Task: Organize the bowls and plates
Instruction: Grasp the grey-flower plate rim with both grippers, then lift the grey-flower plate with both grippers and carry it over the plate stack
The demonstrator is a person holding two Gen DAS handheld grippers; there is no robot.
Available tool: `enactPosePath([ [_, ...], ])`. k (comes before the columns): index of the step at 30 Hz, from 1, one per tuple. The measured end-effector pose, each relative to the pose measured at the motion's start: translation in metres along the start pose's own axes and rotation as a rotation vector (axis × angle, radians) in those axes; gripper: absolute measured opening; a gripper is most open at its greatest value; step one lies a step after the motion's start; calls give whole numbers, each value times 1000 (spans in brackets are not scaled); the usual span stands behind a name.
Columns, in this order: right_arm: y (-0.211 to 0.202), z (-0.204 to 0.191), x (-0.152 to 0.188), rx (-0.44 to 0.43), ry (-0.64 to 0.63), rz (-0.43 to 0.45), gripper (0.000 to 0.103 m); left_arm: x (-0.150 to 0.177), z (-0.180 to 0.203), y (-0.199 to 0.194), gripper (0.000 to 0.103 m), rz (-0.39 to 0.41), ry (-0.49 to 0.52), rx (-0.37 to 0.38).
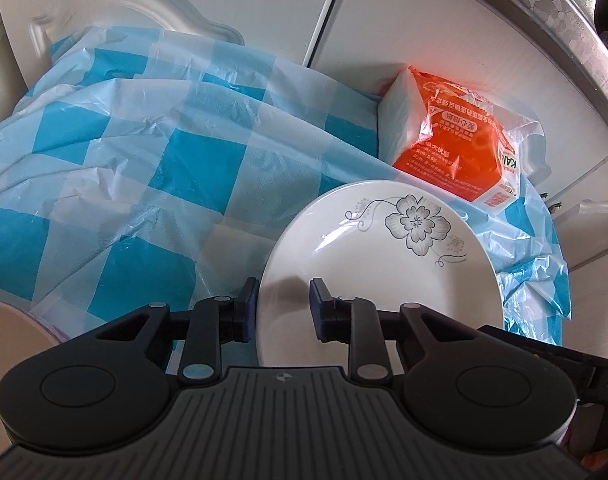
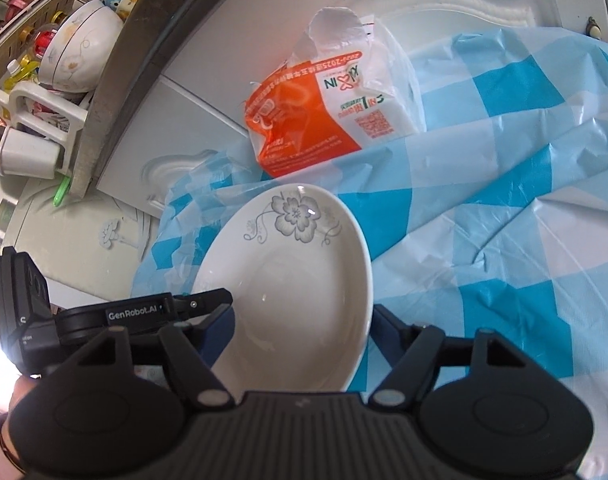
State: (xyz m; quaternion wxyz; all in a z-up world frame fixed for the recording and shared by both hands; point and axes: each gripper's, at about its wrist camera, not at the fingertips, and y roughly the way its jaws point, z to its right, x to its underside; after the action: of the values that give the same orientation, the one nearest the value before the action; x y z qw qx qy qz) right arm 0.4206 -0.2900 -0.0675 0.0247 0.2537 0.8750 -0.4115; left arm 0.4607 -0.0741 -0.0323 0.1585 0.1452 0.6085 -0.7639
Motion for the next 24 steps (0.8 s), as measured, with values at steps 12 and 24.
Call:
enactPosePath([
  [12,-5,-15,-3,25,-4,68,76,-1,0,-19,21,48,-44,11],
  [24,-24,-36,3,43,-101,149,77,-4,6,-50,21,121,-54,37],
])
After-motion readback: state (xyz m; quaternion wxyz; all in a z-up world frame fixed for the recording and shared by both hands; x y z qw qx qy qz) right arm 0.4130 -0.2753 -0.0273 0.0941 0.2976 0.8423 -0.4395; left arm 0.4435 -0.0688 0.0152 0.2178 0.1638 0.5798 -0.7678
